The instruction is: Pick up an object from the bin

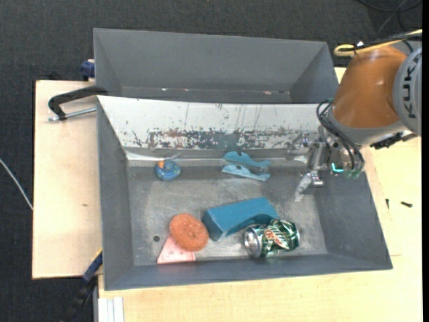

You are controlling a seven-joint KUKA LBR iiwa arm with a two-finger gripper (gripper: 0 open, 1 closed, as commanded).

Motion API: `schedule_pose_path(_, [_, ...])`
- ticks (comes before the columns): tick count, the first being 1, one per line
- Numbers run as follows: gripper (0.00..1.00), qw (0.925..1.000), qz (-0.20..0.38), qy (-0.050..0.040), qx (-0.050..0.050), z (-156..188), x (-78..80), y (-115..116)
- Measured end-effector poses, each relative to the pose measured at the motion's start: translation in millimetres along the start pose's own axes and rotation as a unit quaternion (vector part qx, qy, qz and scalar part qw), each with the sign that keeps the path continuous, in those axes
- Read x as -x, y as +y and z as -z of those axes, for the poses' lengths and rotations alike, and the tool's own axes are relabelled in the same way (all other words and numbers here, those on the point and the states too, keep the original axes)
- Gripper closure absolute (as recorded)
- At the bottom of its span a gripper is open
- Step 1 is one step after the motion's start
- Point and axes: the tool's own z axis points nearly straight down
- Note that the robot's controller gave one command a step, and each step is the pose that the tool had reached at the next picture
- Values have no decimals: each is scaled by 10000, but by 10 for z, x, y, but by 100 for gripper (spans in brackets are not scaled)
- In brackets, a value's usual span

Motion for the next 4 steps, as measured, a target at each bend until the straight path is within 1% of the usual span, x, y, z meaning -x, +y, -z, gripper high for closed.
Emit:
schedule_pose_path(1, [0, 10000, 4, -32, -5, 41, 13, 2])
schedule_pose_path(2, [100, 10000, -53, -54, -3, -618, -282, 369])
schedule_pose_path(3, [100, 10000, -54, -54, -4, -618, -282, 369])
schedule_pose_path(4, [100, 9985, 540, -35, 10, -388, -304, 113])
